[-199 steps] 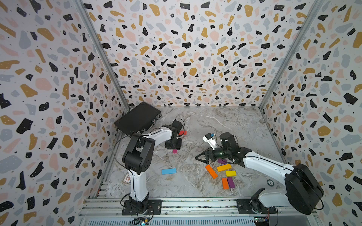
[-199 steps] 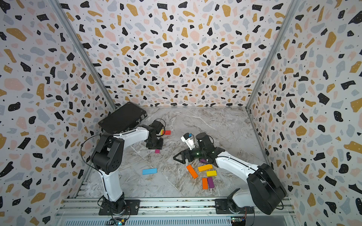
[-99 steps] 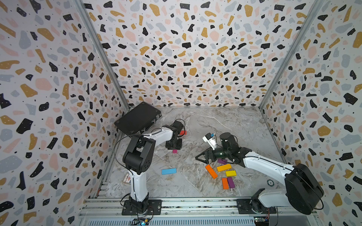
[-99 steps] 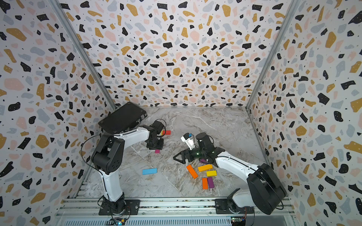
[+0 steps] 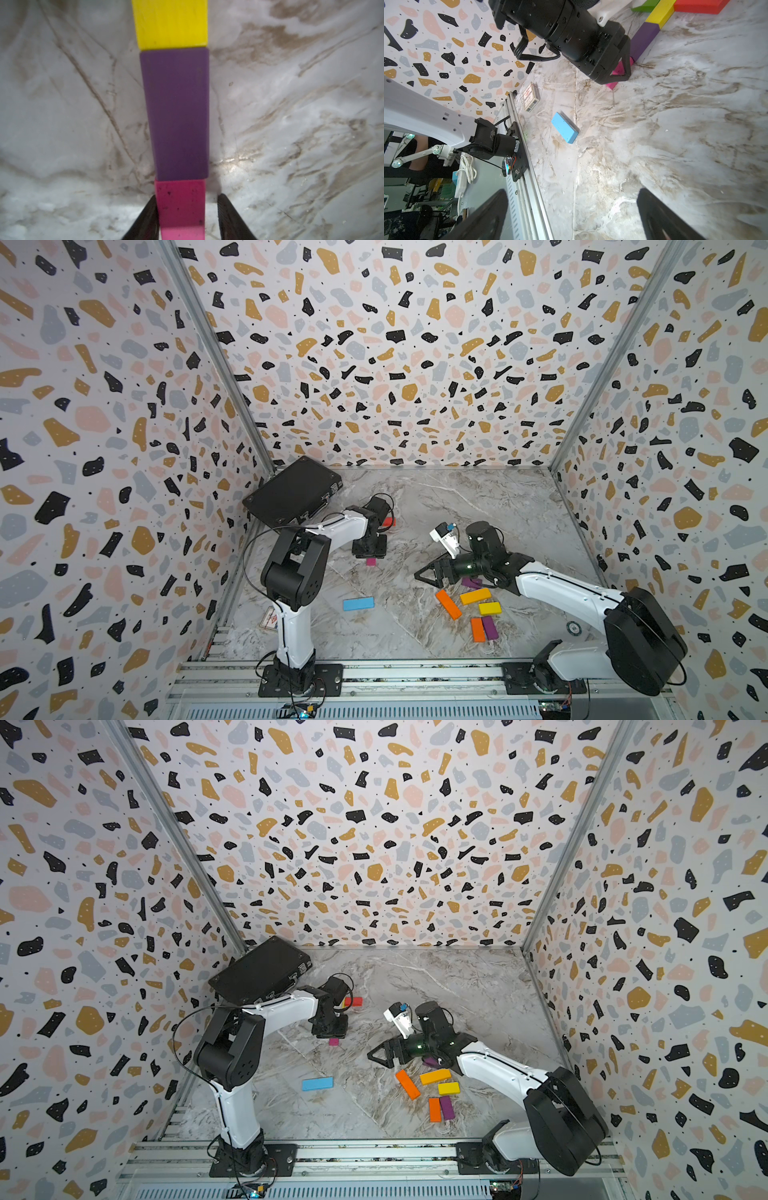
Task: Assemble the letter t with building blocks
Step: Adjust the building block at the center of the board.
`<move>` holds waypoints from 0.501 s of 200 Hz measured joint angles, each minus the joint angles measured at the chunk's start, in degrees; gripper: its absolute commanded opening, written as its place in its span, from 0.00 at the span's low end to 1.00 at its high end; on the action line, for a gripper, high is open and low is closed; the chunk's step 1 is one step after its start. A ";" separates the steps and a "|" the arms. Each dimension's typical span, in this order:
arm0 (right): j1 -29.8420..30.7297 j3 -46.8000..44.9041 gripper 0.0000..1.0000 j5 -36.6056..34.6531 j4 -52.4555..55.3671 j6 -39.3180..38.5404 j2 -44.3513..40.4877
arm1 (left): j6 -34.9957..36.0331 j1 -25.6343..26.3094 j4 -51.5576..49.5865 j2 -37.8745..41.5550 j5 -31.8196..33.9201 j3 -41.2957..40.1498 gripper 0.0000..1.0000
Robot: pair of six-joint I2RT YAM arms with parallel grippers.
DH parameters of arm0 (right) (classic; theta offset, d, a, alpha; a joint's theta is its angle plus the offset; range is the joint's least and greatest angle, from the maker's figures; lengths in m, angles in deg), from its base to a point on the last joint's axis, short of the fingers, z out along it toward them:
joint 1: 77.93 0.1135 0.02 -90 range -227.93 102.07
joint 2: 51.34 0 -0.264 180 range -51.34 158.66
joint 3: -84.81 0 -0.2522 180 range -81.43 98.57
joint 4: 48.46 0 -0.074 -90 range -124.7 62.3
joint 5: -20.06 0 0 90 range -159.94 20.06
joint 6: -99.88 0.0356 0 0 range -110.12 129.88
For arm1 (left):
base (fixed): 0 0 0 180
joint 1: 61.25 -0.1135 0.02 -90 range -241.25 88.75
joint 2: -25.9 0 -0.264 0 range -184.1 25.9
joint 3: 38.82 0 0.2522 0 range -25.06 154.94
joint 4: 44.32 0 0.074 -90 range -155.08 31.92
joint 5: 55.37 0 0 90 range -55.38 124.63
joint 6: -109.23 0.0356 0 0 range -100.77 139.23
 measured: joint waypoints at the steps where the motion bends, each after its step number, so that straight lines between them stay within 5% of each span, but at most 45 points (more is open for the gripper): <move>1: 0.00 0.00 0.99 0.00 0.00 0.00 0.00 | 0.00 0.02 0.02 -0.02 0.00 0.00 0.45; 100: 0.00 -0.55 0.99 0.02 -0.20 0.13 0.00 | -1.33 0.02 -0.02 -0.07 0.39 0.00 0.39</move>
